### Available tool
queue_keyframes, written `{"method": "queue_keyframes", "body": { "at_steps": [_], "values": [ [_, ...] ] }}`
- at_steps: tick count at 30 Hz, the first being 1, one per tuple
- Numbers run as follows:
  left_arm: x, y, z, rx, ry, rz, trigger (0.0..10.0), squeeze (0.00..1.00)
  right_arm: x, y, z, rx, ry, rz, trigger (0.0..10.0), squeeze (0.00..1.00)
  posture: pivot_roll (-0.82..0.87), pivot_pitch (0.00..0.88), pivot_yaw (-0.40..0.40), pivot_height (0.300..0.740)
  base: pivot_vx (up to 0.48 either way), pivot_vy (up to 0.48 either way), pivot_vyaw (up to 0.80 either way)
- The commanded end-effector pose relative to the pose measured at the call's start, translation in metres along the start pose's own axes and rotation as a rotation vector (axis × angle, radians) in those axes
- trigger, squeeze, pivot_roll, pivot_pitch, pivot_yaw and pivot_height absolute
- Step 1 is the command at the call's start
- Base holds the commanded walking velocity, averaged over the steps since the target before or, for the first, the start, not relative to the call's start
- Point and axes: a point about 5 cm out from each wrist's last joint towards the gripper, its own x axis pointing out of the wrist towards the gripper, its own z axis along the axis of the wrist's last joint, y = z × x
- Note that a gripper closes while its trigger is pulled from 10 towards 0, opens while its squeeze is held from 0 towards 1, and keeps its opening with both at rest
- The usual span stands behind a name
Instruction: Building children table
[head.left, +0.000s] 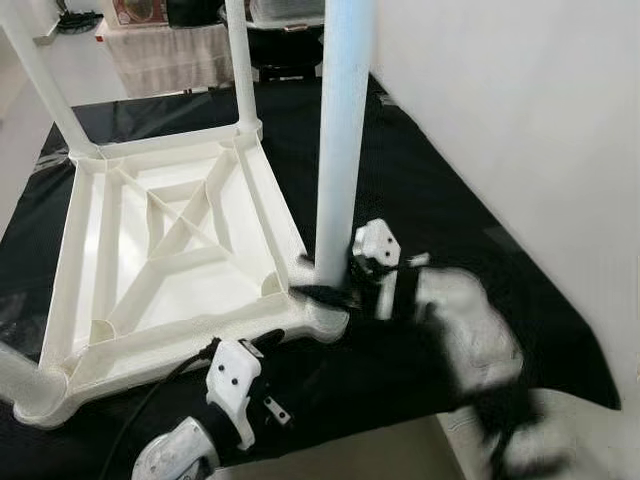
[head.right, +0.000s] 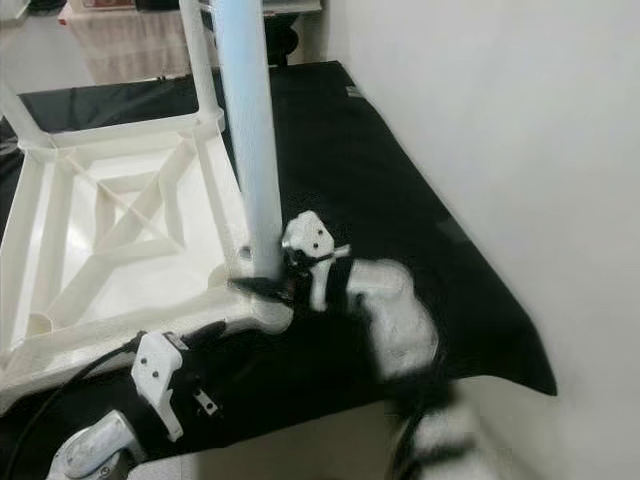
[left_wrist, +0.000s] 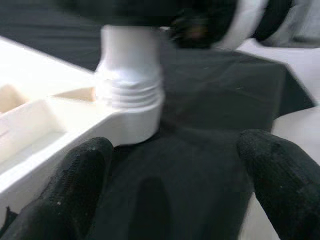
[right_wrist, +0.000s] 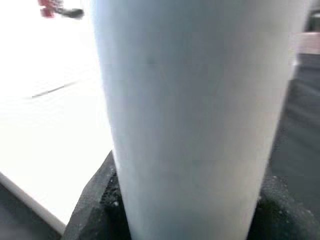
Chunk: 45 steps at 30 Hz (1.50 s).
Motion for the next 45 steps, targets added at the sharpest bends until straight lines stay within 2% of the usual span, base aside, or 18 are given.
{"method": "queue_keyframes", "body": {
  "at_steps": [1,2,4,13,14,16,17,18,20,23,24,25,26,27,34,35,37,45],
  "values": [
    [-0.004,0.000,-0.005,-0.014,0.024,0.008,10.0,0.00,-0.018,-0.002,-0.025,0.014,0.128,-0.194,0.0,0.00,0.00,0.190,-0.045,0.740,0.000,0.000,0.00],
    [-0.005,0.001,-0.005,-0.016,0.024,0.009,10.0,0.00,-0.025,0.011,-0.032,0.009,0.146,-0.228,0.0,0.00,-0.01,0.187,-0.031,0.740,0.000,0.000,0.00],
    [-0.004,0.003,-0.006,-0.017,0.025,0.008,10.0,0.00,-0.026,0.022,-0.032,-0.046,0.145,-0.187,0.0,0.00,-0.02,0.176,-0.018,0.740,0.000,0.000,0.00],
    [-0.003,0.005,-0.005,-0.016,0.020,0.024,10.0,0.00,-0.011,0.021,-0.027,-0.031,0.125,-0.132,0.0,0.00,0.00,0.176,-0.030,0.740,0.000,0.000,0.00],
    [-0.003,0.005,-0.005,-0.015,0.018,0.029,10.0,0.00,-0.008,0.022,-0.025,-0.037,0.126,-0.117,8.4,0.00,0.00,0.175,-0.030,0.740,0.000,0.000,0.00],
    [-0.003,0.006,-0.005,-0.014,0.018,0.031,10.0,0.00,-0.006,0.023,-0.023,-0.041,0.126,-0.107,8.4,0.00,0.00,0.175,-0.030,0.740,0.000,0.000,0.00],
    [-0.002,0.006,-0.005,-0.013,0.018,0.031,10.0,0.00,-0.003,0.023,-0.019,-0.057,0.108,-0.062,10.0,0.65,0.00,0.173,-0.027,0.740,0.000,0.000,0.00],
    [-0.002,0.006,-0.005,-0.012,0.018,0.030,10.0,0.00,0.000,0.026,-0.014,-0.043,0.081,0.035,10.0,1.00,0.01,0.172,-0.024,0.740,0.000,0.000,0.00],
    [-0.002,0.006,-0.005,-0.012,0.018,0.028,10.0,0.00,0.001,0.028,-0.011,-0.032,0.061,0.101,10.0,1.00,0.01,0.171,-0.024,0.740,0.000,0.000,0.00],
    [-0.001,0.005,-0.005,-0.012,0.018,0.025,10.0,0.00,0.002,0.026,-0.001,-0.105,0.024,0.335,10.0,1.00,0.01,0.166,-0.027,0.740,0.000,0.000,0.00],
    [-0.001,0.005,-0.005,-0.012,0.018,0.025,10.0,0.00,0.002,0.026,-0.001,-0.105,0.024,0.335,10.0,1.00,0.01,0.166,-0.027,0.740,0.000,0.000,0.00],
    [0.000,0.005,-0.005,-0.013,0.018,0.022,10.0,0.00,0.003,0.024,0.001,-0.117,0.025,0.417,10.0,1.00,0.02,0.166,-0.028,0.740,0.000,0.000,0.00],
    [0.000,0.004,-0.005,-0.012,0.018,0.020,10.0,0.00,0.005,0.021,0.004,-0.121,0.031,0.496,10.0,0.27,0.03,0.164,-0.032,0.740,0.000,0.000,0.00],
    [0.000,0.003,-0.005,-0.011,0.017,0.020,10.0,0.00,0.008,0.016,0.006,-0.123,0.044,0.540,10.0,0.00,0.04,0.166,-0.032,0.740,0.000,0.000,0.00],
    [-0.001,0.001,-0.005,-0.004,0.018,0.023,10.0,0.00,0.022,-0.006,0.014,-0.099,0.055,0.555,10.0,0.00,0.06,0.167,-0.035,0.740,0.000,0.000,0.00],
    [-0.002,0.001,-0.005,-0.003,0.019,0.023,10.0,0.00,0.024,-0.009,0.017,-0.089,0.054,0.576,7.7,0.00,0.07,0.168,-0.034,0.740,0.000,0.000,0.00],
    [-0.002,0.000,-0.005,-0.002,0.020,0.022,10.0,0.00,0.026,-0.011,0.020,-0.079,0.053,0.621,0.0,0.00,0.07,0.171,-0.033,0.740,0.000,0.000,0.00],
    [-0.004,-0.001,-0.006,-0.003,0.025,0.018,10.0,0.00,0.024,-0.022,0.017,-0.073,0.088,0.682,0.0,0.00,0.07,0.174,-0.031,0.740,0.000,0.000,0.00]
  ]
}}
